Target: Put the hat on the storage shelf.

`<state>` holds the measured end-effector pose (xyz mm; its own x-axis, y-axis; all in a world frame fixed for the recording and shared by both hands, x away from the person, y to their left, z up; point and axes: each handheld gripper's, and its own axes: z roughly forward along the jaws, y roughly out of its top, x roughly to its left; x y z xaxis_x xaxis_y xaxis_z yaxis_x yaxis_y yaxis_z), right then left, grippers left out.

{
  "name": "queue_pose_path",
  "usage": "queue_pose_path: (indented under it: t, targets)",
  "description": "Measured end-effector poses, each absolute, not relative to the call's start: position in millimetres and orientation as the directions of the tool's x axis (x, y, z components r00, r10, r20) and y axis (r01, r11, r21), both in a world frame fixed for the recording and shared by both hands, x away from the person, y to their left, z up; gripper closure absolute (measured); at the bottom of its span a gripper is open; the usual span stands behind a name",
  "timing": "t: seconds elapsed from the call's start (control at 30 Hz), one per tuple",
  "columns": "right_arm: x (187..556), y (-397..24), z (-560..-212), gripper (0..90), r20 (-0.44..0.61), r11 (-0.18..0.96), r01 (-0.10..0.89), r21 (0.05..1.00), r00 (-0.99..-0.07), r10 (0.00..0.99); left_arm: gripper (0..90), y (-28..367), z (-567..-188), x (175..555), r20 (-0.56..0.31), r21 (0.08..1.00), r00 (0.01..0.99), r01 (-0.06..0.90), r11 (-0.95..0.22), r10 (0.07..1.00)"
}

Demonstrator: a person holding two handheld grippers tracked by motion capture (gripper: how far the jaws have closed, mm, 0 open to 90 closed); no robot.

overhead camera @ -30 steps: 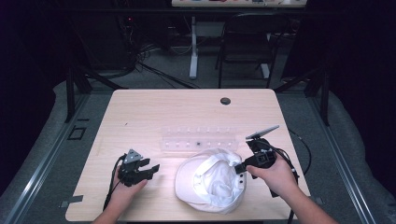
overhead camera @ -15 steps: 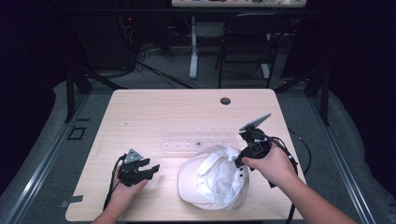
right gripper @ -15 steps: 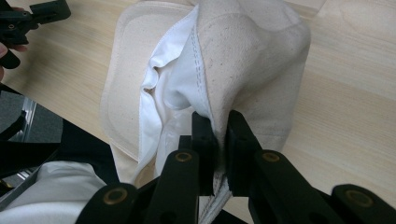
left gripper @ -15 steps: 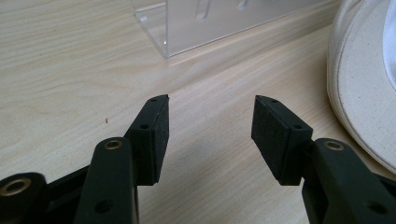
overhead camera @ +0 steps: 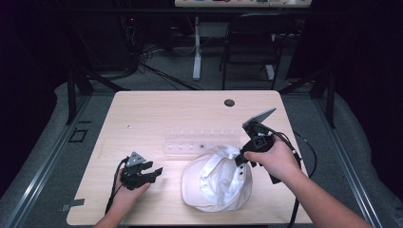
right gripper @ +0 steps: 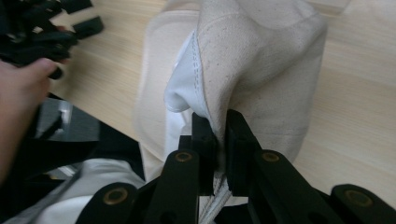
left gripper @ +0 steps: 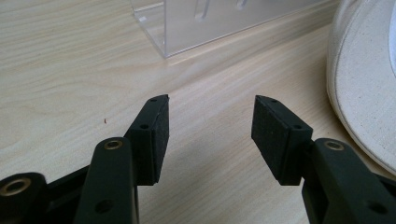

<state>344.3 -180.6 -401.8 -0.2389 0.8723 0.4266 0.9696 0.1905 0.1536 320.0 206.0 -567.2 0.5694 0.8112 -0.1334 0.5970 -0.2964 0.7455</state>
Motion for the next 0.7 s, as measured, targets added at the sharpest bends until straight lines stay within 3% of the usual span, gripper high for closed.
queue_pose_path:
  t: [0.37, 0.7]
  targets:
    - [350.1, -190.5, -397.3, 84.4, 0.622, 0.113, 0.985, 0.129, -0.169, 0.764, 47.3, 205.7, -567.3, 320.1, -0.130, 0.744, 0.572, 0.596, -0.302, 0.810]
    - [350.6, -188.9, -393.5, 84.6, 0.691, 0.098, 0.985, 0.141, -0.169, 0.703, 47.2, 204.5, -567.6, 319.5, -0.129, 0.745, 0.573, 0.595, -0.302, 0.810]
